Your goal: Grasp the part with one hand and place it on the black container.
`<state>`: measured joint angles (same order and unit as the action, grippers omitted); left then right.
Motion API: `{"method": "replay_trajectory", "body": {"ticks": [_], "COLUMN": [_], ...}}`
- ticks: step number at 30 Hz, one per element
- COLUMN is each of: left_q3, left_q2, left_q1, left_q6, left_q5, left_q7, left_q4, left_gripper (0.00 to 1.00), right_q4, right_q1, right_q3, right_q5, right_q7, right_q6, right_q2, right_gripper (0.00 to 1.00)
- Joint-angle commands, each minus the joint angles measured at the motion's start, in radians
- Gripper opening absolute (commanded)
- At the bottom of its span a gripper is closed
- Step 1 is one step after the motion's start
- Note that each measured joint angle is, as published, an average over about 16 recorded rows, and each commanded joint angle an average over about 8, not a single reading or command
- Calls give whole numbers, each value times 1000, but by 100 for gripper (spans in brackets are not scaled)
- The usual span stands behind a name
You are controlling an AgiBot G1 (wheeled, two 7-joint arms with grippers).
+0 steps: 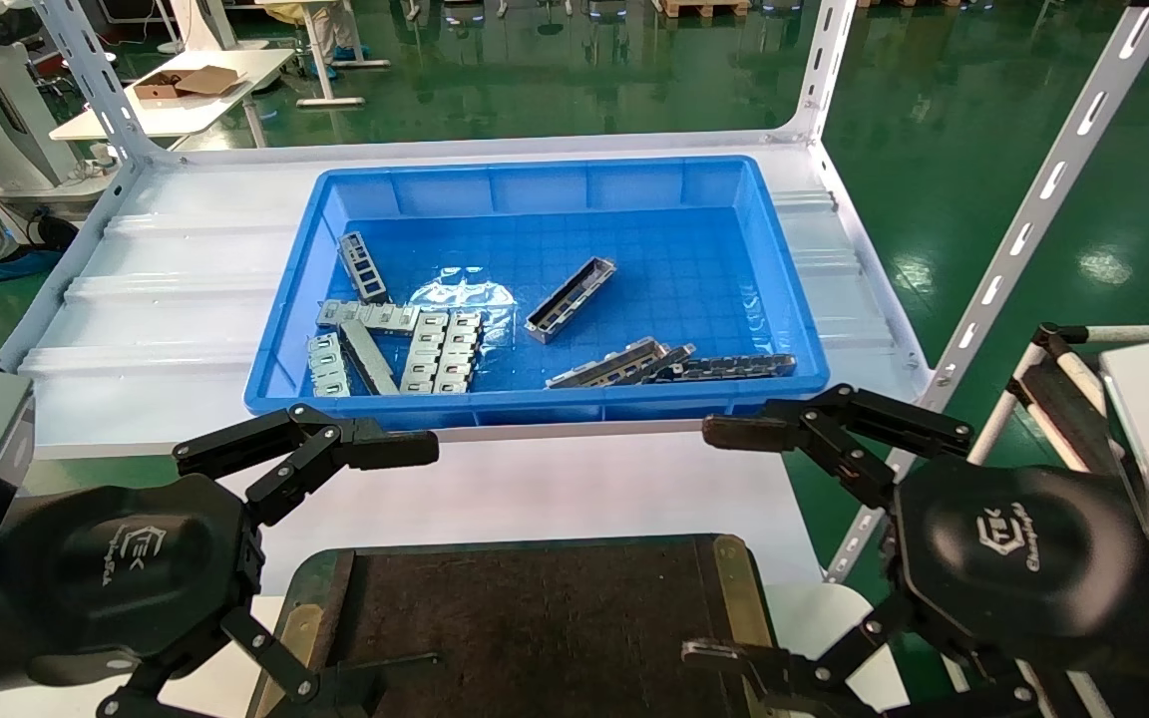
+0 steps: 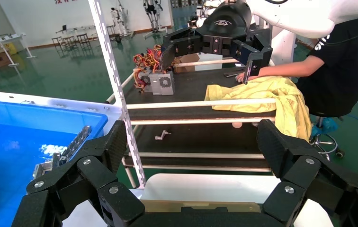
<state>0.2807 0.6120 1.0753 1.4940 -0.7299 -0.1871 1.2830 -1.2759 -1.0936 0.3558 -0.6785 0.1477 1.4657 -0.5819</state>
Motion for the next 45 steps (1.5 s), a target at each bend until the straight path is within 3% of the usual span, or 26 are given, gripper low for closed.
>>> {"method": "replay_trajectory", "body": {"ticks": [1, 45], "left_q3": [0, 1], "left_q2": [0, 4], "left_q1": [0, 4], "left_q6": [0, -6], "left_q5": [0, -3], "left_q7": [0, 0], "left_q4": [0, -3], "left_gripper": [100, 100], "right_q4": [0, 0], "right_q1": [0, 0], "right_q3": [0, 0], "right_q5": [0, 0], "right_q7": [0, 0], "right_q6": [0, 0], "right_q2": [0, 0], "right_gripper": [100, 100]}}
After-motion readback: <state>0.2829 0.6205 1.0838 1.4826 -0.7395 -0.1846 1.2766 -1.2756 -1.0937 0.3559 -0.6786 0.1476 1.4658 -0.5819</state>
